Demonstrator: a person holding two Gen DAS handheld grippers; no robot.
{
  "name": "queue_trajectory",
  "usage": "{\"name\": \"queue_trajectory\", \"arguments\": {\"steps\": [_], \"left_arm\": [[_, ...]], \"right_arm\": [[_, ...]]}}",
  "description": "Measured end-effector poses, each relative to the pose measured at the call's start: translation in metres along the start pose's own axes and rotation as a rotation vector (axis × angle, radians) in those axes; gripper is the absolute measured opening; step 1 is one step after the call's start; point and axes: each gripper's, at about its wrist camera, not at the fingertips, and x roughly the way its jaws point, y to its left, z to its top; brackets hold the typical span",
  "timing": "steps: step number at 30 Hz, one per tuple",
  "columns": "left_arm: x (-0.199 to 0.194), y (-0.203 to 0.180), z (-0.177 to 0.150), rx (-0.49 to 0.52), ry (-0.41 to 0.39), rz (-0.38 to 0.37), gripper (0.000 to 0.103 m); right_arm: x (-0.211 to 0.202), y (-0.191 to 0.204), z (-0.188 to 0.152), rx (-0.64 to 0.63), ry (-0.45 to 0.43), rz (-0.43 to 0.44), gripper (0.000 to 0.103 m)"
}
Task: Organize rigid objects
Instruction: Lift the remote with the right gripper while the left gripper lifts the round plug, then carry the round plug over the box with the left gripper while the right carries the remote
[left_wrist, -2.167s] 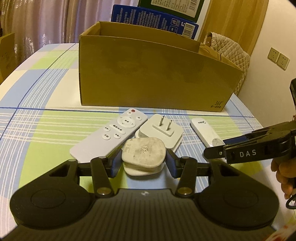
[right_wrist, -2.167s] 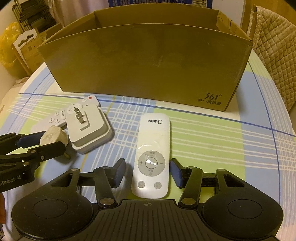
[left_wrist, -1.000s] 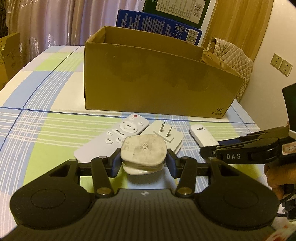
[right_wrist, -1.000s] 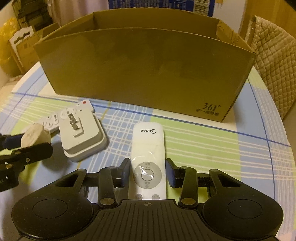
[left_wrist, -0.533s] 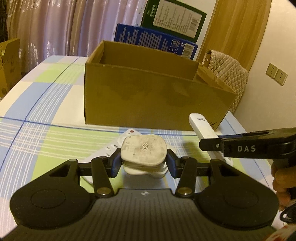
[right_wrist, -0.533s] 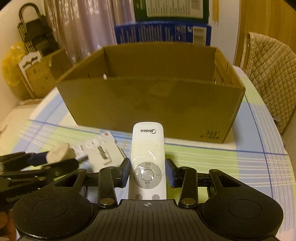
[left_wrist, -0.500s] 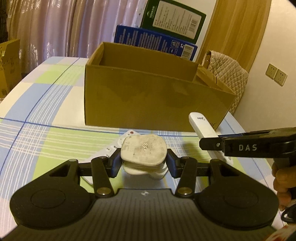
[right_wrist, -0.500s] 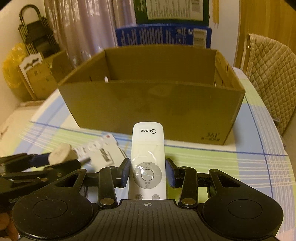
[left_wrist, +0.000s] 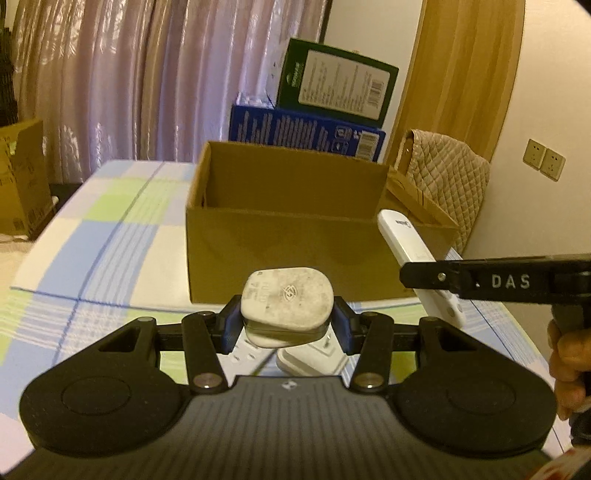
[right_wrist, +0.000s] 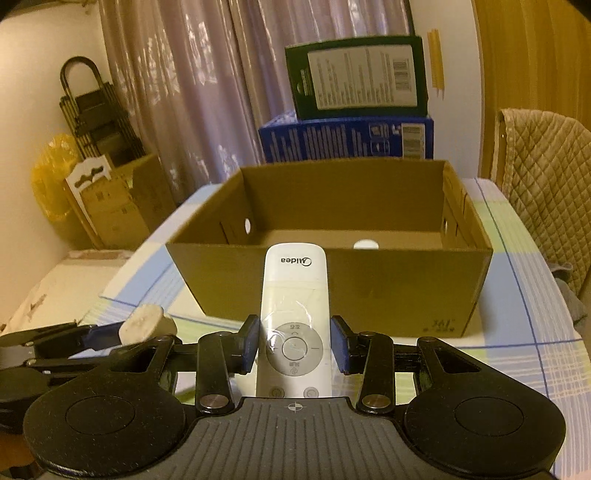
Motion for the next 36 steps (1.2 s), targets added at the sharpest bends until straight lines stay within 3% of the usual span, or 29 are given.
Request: {"name": "queue_trajectory", "arguments": {"steps": [9,25,36], "left_arm": [[-0.002,0.000,0.016,0.012,-0.010,0.012,0.045],[0.013,-0.006,0.044,0.056,-0.040,-0.011,0.045],[0.042,-0.005,0.087,0.093,-0.090,-0.024,0.045]], "right_arm": [[-0.014,0.008,0.015,-0.020,-0.088,-0.028,0.037],[-0.021,-0.021,0.052,0.025,-0.232,-0.207,0.037],[0.003,-0.040,0.073,0.079,-0.248,-0.220,0.037]]}}
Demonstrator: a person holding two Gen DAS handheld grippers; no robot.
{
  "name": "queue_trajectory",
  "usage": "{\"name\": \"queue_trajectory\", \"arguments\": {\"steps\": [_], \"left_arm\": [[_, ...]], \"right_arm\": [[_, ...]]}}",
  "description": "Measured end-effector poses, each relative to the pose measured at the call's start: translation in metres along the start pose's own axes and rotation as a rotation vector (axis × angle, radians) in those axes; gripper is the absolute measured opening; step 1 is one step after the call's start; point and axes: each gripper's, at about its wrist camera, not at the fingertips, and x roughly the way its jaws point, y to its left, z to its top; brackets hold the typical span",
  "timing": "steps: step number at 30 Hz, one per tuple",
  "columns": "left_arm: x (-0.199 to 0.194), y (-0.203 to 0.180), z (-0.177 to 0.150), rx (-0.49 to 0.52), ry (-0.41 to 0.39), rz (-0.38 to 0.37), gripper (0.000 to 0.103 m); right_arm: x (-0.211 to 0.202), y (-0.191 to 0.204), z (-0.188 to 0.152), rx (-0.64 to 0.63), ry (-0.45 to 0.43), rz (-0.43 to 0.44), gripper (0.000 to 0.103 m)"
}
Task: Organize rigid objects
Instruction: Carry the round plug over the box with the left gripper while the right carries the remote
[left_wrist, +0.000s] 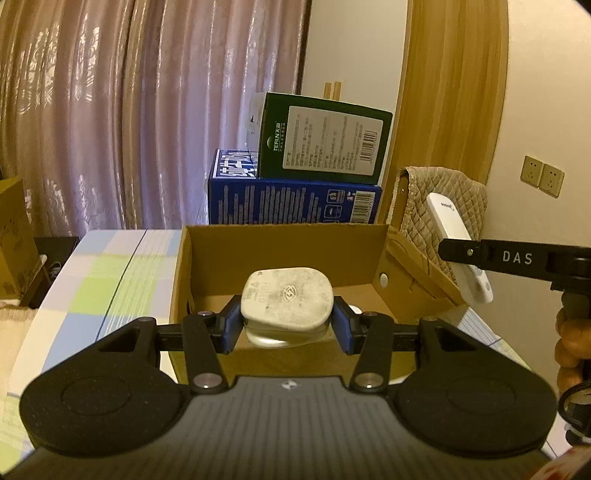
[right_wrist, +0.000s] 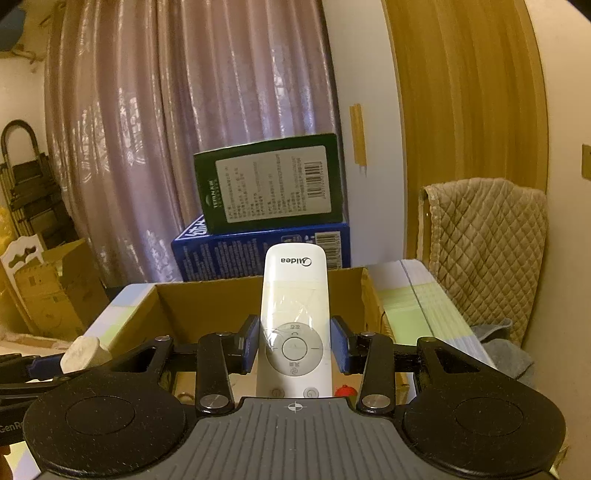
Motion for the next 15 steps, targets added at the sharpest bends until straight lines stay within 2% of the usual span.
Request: {"name": "queue_trajectory", "arguments": {"steps": [7,15], "left_arm": [[0.031,0.010,0.019,0.007,-0.007,0.009,0.045],[0.073,0.023,0.029,0.006,0.029,0.015,0.045]], "right_arm": [[0.021,-0.013,0.007,0.017,0.007,-0.014,0.037],[0.057,-0.021,0.003,0.001,0.049,-0.034,0.037]]}}
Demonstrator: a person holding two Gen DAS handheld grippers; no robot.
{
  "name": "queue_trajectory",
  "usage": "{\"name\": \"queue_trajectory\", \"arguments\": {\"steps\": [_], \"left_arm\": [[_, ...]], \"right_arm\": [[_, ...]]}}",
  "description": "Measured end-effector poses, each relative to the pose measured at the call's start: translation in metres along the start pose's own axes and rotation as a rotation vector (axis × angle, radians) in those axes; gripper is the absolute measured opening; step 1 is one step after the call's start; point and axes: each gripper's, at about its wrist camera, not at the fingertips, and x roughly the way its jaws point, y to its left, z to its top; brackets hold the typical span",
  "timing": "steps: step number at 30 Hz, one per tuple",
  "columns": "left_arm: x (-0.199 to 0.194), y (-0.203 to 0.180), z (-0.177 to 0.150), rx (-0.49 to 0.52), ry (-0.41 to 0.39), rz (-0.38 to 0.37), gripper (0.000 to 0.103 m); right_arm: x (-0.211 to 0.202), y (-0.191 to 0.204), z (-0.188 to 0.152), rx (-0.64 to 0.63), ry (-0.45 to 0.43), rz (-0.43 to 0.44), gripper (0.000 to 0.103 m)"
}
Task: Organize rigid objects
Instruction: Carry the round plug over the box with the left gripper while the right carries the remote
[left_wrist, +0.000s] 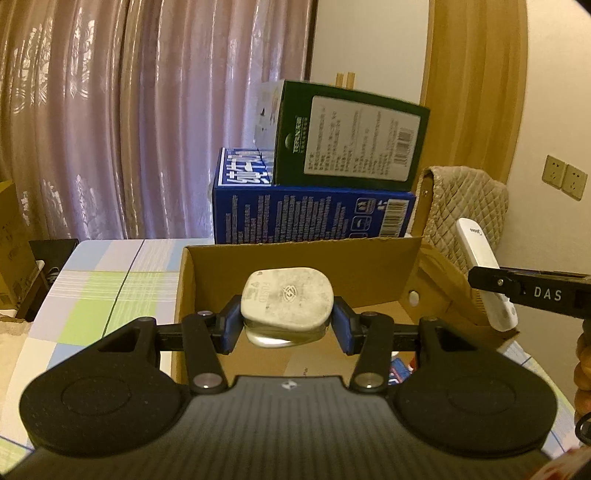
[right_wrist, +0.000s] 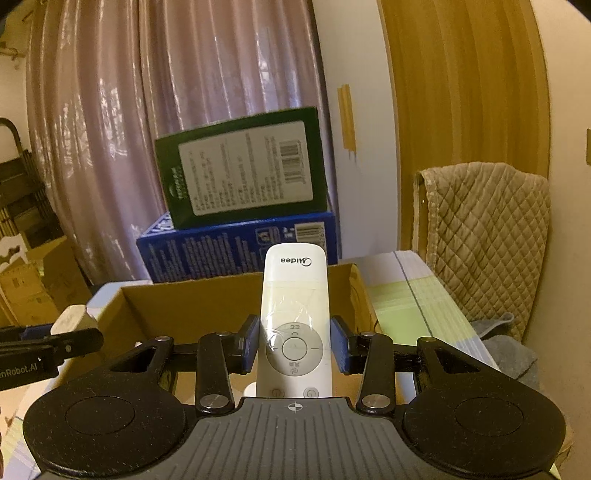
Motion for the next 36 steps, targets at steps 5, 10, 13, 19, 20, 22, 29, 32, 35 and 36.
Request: {"name": "queue_trajectory", "arguments": {"steps": [5,10,13,19,20,22,29,32,35,36], "left_arm": [[0.026,0.005,0.003,-0.003,0.029,0.000,0.045],[0.050,0.005,0.004,0.001,0.052,0.003,0.045],[0.065,0.006,0.001,0.002,0.076,0.013,0.045],[0.082,0.010,-0.004,-0.005,0.114,0.045,0.045],[0.085,0.012,-0.005,-0.009,0.122,0.050,0.045],[0.089,0.015,-0.007,-0.017,0.136,0.055,0.045],[0.092,0.013,-0.009,0.018,0.135,0.075,0.045],[0.092,0.013,-0.011,0.031,0.131,0.076,0.045],[0.091,0.012,-0.011,0.030,0.128,0.073,0.045],[0.091,0.012,-0.011,0.028,0.128,0.071,0.045]], "right_arm": [[0.028,-0.004,-0.006,-0.012,0.050,-0.007,0.037],[0.048,-0.010,-0.013,-0.014,0.100,-0.015,0.037],[0.056,-0.011,-0.017,-0.023,0.119,-0.015,0.037],[0.072,-0.016,-0.021,-0.014,0.152,-0.020,0.037],[0.073,-0.016,-0.022,-0.024,0.150,-0.025,0.037],[0.075,-0.015,-0.021,-0.027,0.150,-0.030,0.037],[0.077,-0.010,-0.019,-0.038,0.149,-0.022,0.037],[0.077,-0.007,-0.018,-0.050,0.149,-0.020,0.037],[0.079,-0.009,-0.019,-0.045,0.153,-0.022,0.037],[0.079,-0.009,-0.019,-0.048,0.153,-0.023,0.037]]}}
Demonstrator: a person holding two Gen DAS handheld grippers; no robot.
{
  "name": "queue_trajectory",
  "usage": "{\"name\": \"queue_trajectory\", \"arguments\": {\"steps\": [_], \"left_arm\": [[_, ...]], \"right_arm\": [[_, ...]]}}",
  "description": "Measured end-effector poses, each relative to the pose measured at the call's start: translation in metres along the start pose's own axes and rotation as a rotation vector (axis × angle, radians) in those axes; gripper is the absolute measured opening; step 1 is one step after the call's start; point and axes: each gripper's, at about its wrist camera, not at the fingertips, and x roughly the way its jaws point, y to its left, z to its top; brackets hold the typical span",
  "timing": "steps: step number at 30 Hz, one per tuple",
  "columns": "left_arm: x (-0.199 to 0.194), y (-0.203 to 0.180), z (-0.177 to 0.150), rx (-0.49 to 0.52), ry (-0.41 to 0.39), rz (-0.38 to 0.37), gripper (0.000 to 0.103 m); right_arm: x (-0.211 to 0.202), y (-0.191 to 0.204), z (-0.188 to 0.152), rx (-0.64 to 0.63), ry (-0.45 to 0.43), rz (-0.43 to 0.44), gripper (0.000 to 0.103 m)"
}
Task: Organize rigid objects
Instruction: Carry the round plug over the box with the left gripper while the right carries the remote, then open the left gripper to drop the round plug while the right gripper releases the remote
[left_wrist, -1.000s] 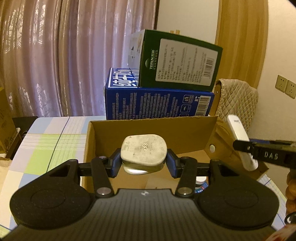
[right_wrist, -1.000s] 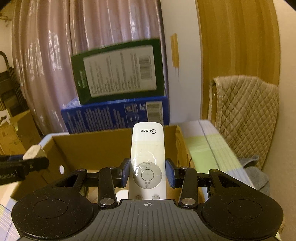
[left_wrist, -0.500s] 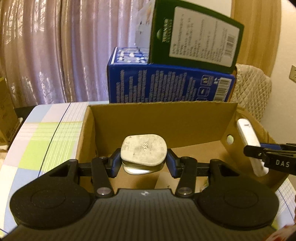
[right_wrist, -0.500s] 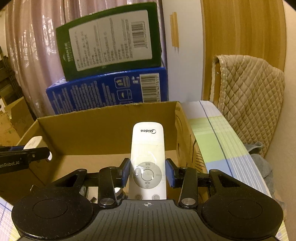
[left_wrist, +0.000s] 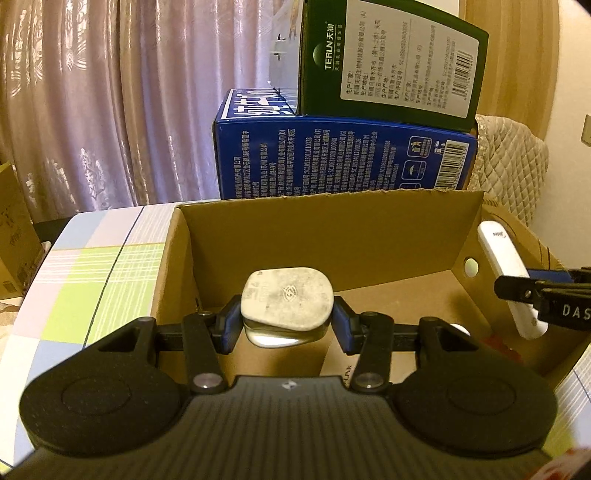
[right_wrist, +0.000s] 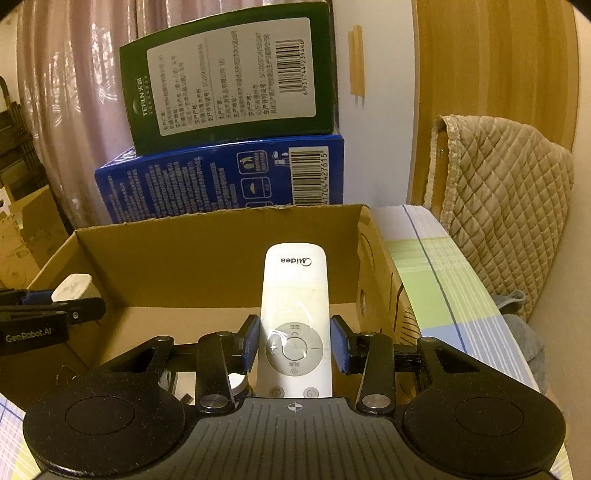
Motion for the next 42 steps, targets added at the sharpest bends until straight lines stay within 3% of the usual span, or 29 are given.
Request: {"name": "queue_trajectory", "arguments": {"steps": [42], "left_arm": [[-0.0069,-0.0042,0.0042,-0.001,-0.034,-0.007,0.046]], "right_arm": [[0.0011,0.0011,-0.0046,-0.001,-0.002,0.004,0.037]]}}
